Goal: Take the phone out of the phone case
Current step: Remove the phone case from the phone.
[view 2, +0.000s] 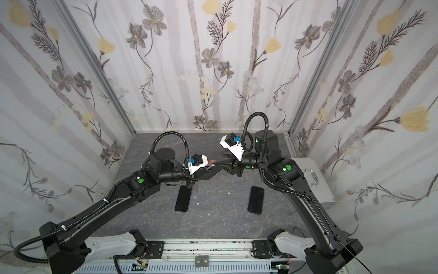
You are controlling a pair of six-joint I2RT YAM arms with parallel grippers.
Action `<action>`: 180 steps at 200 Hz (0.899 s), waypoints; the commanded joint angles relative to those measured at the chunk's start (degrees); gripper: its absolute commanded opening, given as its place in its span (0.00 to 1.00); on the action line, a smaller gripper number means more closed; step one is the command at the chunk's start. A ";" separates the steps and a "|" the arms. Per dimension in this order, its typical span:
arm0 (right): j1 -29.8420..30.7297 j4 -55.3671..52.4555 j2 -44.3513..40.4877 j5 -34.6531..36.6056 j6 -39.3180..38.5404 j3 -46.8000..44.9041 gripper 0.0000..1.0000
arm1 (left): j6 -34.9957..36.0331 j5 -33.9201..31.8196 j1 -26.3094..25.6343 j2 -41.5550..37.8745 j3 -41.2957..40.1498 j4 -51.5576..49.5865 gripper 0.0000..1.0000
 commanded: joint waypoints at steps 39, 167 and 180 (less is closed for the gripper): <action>1.55 -2.76 1.48 6.16 -0.68 0.99 0.48 | 2.85 -0.98 -0.90 -0.68 0.66 2.08 0.00; 0.69 0.30 0.51 6.98 2.77 -0.74 0.51 | 2.66 -1.52 -1.70 -0.42 0.12 2.08 0.00; 0.73 -0.45 1.11 6.78 2.47 -0.63 0.50 | 2.82 -1.64 -1.78 -0.43 0.13 2.08 0.00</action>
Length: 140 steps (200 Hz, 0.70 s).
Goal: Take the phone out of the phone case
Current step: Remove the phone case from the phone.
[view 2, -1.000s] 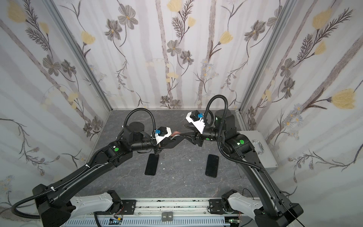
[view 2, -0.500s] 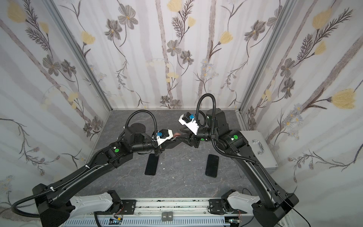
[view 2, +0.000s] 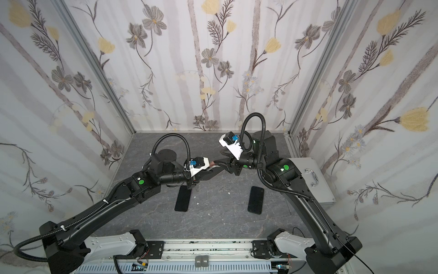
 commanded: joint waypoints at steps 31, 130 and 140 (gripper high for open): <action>0.14 -5.07 2.29 -0.10 -2.95 1.14 0.50 | 1.54 0.40 -0.21 -0.09 0.28 3.17 0.00; 0.16 -8.18 5.71 -2.46 -5.10 2.08 0.38 | 1.91 -0.01 -0.42 0.52 1.04 3.17 0.00; 0.18 -8.51 5.71 -3.97 -5.62 2.17 0.35 | 2.02 -0.77 -0.34 0.61 0.95 3.17 0.00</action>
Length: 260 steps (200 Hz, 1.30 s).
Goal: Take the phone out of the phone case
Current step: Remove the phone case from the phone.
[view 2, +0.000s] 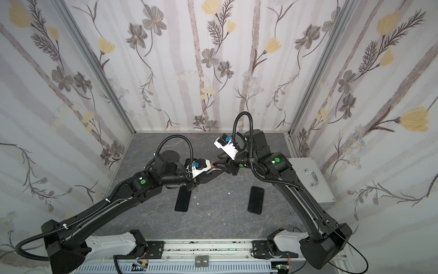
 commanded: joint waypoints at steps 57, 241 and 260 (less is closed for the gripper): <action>-0.19 -3.04 1.38 -8.49 -2.10 0.98 0.14 | 1.69 -1.49 -0.19 -0.24 0.38 6.63 0.00; -11.52 10.27 5.32 6.09 22.43 -9.14 0.00 | -9.34 -3.83 -1.27 -1.62 -3.36 11.46 0.00; -13.15 15.49 1.74 13.07 26.42 -15.01 0.00 | -16.75 -5.00 0.25 -3.25 -7.90 16.97 0.00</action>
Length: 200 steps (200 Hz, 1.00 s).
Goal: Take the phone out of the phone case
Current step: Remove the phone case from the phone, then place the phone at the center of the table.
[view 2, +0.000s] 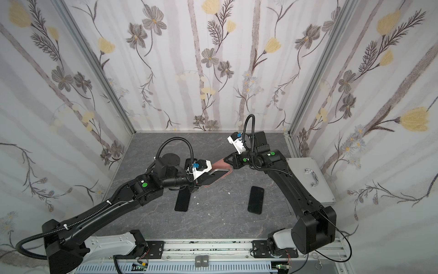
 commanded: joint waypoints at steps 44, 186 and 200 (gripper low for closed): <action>-2.07 14.28 -9.03 29.23 17.12 -12.46 0.00 | -28.16 -7.94 4.48 0.24 -9.37 14.64 0.00; 0.48 9.95 -17.91 27.41 17.53 -24.39 0.00 | -55.76 3.76 11.82 11.37 -20.53 14.40 0.00; 0.75 7.44 -16.74 27.23 17.63 -24.94 0.00 | -56.36 3.57 11.77 11.23 -21.96 14.40 0.00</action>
